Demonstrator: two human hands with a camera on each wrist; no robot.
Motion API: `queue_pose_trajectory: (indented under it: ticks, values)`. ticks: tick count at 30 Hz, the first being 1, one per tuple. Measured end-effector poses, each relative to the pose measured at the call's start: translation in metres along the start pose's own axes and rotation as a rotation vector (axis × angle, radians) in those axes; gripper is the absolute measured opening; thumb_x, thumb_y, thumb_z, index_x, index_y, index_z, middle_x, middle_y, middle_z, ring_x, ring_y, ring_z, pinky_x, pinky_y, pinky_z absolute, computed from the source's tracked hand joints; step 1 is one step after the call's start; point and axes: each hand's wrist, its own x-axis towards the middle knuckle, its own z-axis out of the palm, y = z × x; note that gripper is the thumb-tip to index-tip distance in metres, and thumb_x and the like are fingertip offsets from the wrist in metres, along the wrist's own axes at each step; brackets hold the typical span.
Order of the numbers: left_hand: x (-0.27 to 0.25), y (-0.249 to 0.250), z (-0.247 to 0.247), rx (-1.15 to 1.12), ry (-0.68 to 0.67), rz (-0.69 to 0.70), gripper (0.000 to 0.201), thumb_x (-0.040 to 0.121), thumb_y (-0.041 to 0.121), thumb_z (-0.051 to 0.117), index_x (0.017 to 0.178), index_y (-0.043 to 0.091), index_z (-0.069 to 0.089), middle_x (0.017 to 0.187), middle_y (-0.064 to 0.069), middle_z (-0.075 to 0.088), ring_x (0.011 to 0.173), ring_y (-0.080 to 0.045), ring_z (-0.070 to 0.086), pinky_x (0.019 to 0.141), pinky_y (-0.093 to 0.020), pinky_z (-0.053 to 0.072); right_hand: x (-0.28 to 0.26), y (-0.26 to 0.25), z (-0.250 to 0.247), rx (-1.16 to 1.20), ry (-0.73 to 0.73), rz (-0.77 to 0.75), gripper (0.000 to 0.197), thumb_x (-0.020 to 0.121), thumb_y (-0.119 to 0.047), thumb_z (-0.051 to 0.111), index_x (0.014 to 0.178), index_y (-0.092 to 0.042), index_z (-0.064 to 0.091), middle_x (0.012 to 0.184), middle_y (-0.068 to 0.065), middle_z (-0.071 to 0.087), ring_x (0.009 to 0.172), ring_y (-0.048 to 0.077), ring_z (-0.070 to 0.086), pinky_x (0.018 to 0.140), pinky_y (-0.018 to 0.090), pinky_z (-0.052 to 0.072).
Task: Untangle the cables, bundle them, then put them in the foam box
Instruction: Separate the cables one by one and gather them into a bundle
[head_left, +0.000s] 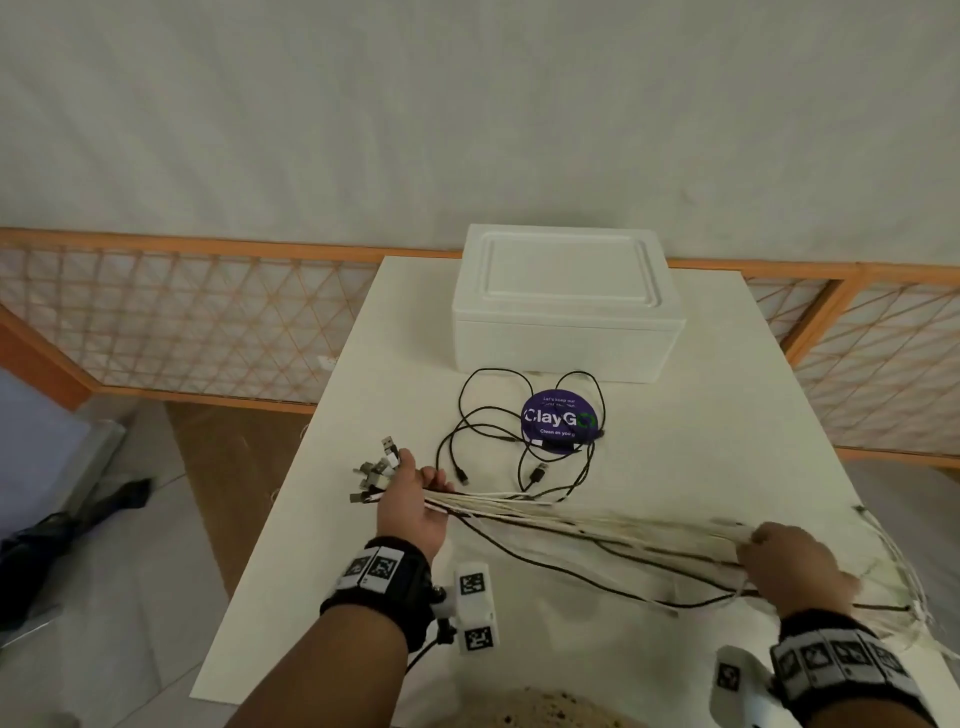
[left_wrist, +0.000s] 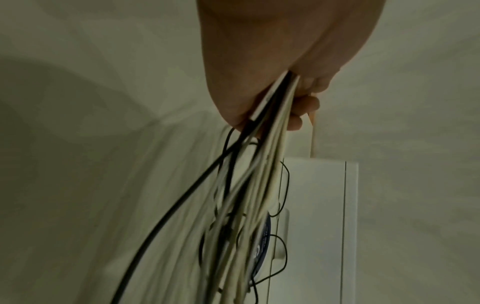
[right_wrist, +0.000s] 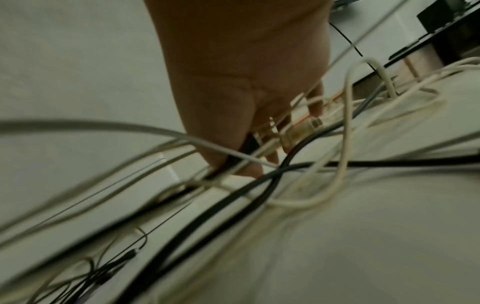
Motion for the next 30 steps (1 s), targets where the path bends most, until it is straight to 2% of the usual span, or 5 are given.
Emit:
queue_pose_trajectory:
  ticks: [7, 14, 18, 21, 30]
  values:
    - [0.011, 0.019, -0.007, 0.013, -0.036, -0.038, 0.042, 0.097, 0.042, 0.049, 0.068, 0.012, 0.046, 0.053, 0.001, 0.043, 0.056, -0.016, 0.042, 0.063, -0.029, 0.041, -0.002, 0.025, -0.03, -0.08, -0.216, 0.051, 0.053, 0.069, -0.035, 0.073, 0.12, -0.037, 0.055, 0.135, 0.0, 0.049, 0.121, 0.029, 0.045, 0.105, 0.044, 0.034]
    - [0.007, 0.009, -0.004, 0.146, -0.164, -0.129, 0.032, 0.096, 0.036, 0.052, 0.072, 0.016, 0.046, 0.056, 0.002, 0.043, 0.045, -0.01, 0.035, 0.053, -0.025, 0.032, -0.058, -0.142, -0.052, 0.028, -0.074, -0.718, 0.072, 0.078, -0.037, 0.068, 0.141, -0.027, 0.036, 0.15, -0.004, 0.034, 0.135, 0.018, 0.033, 0.11, 0.032, 0.028]
    - [-0.008, 0.006, 0.011, 0.186, -0.256, -0.188, 0.041, 0.096, 0.039, 0.049, 0.064, 0.015, 0.042, 0.05, 0.002, 0.038, 0.04, -0.012, 0.034, 0.055, -0.027, 0.033, -0.106, -0.218, -0.007, 0.076, -0.463, -0.96, 0.078, 0.075, -0.046, 0.072, 0.139, -0.021, 0.035, 0.134, -0.001, 0.051, 0.12, 0.019, 0.05, 0.094, 0.03, 0.042]
    - [-0.003, 0.011, 0.011, 0.163, -0.253, -0.182, 0.034, 0.096, 0.037, 0.051, 0.071, 0.015, 0.046, 0.053, 0.002, 0.041, 0.044, -0.011, 0.039, 0.056, -0.027, 0.036, -0.115, -0.218, 0.02, -0.108, -0.364, -0.927, 0.045, 0.077, -0.031, 0.066, 0.115, -0.019, 0.044, 0.109, 0.007, 0.062, 0.101, 0.028, 0.059, 0.071, 0.028, 0.039]
    - [0.037, 0.02, -0.019, 0.102, -0.01, -0.091, 0.034, 0.098, 0.035, 0.05, 0.069, 0.02, 0.039, 0.045, 0.007, 0.037, 0.034, -0.007, 0.028, 0.043, -0.021, 0.031, -0.049, -0.06, 0.023, -0.145, -0.333, -0.44, 0.013, 0.069, -0.035, 0.059, 0.071, -0.029, 0.048, 0.076, -0.008, 0.053, 0.086, 0.015, 0.058, 0.059, 0.024, 0.037]
